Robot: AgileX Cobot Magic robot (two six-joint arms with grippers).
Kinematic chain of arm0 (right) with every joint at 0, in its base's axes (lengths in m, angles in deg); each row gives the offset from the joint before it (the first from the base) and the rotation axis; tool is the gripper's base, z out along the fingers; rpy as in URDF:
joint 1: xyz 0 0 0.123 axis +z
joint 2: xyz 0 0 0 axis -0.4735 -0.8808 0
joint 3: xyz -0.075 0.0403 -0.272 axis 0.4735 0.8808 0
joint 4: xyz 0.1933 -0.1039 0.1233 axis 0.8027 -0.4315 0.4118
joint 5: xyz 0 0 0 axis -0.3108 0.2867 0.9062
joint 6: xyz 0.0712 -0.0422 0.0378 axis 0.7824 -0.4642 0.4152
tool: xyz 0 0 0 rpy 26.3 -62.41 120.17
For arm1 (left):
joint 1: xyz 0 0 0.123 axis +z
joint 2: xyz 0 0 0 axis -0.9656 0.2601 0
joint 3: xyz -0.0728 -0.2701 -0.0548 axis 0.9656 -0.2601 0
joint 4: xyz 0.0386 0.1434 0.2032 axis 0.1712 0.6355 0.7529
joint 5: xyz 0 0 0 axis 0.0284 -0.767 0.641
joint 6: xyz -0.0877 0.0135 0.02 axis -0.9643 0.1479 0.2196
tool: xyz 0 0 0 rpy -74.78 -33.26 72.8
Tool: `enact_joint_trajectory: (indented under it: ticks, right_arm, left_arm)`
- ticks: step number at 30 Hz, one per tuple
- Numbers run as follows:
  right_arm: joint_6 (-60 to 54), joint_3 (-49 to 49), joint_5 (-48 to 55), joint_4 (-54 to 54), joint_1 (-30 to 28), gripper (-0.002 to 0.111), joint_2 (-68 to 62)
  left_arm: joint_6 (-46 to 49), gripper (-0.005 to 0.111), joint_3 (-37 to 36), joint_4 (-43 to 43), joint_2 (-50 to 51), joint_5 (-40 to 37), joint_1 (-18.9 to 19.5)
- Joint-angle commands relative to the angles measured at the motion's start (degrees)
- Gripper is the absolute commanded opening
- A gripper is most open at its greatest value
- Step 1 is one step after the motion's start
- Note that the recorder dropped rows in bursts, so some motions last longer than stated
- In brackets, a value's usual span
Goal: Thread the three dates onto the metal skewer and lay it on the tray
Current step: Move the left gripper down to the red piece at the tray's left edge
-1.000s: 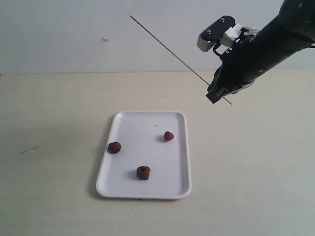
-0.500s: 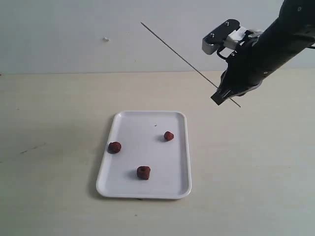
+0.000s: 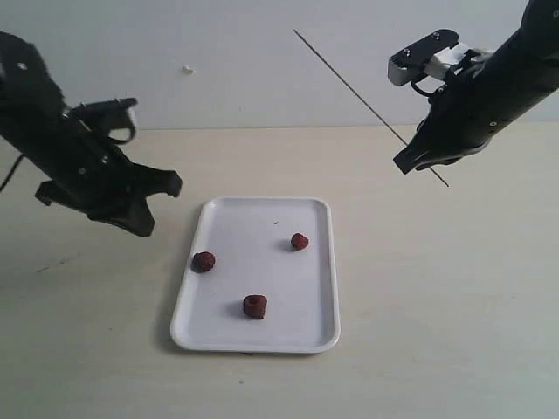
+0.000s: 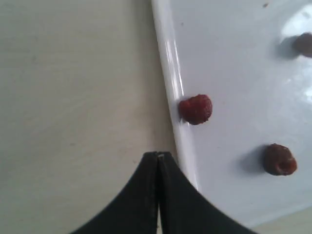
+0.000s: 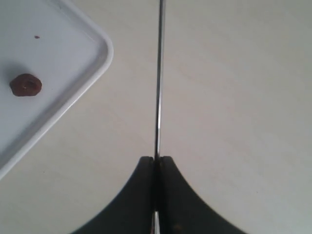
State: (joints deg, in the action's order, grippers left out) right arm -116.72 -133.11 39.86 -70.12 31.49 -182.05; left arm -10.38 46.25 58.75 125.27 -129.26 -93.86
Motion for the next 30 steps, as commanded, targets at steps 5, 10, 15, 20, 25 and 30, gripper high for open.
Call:
enact_joint_trajectory:
  ticks: [5, 10, 15, 20, 25, 30]
  right_arm:
    - [-2.16, -0.54, -0.94, 3.86, -0.22, 0.0, 0.24]
    - [-2.41, -0.54, -0.94, 4.14, -0.22, 0.0, 0.24]
    - [-2.41, -0.54, -0.67, 5.09, -0.22, 0.0, 0.24]
    - [-2.41, -0.54, -0.67, 5.62, -0.22, 0.0, 0.24]
    - [-2.41, -0.54, -0.67, 5.62, -0.22, 0.0, 0.24]
    - [-3.14, -0.54, -0.67, 7.07, -0.22, 0.0, 0.24]
  left_arm:
    - [-10.26, 0.027, 10.33, 8.33, 6.96, -4.51, -8.65]
    - [-15.82, 0.047, 15.25, 8.25, 9.22, -8.93, -10.16]
    - [-18.35, 0.047, 17.23, 7.84, 12.24, -11.99, -10.32]
    - [-20.13, 0.047, 17.36, 7.2, 15.17, -11.99, -10.32]
    - [-21.46, 0.047, 17.36, 7.05, 16.97, -11.23, -10.32]
    - [-22.72, 0.047, 17.36, 7.05, 17.1, -8.71, -10.32]
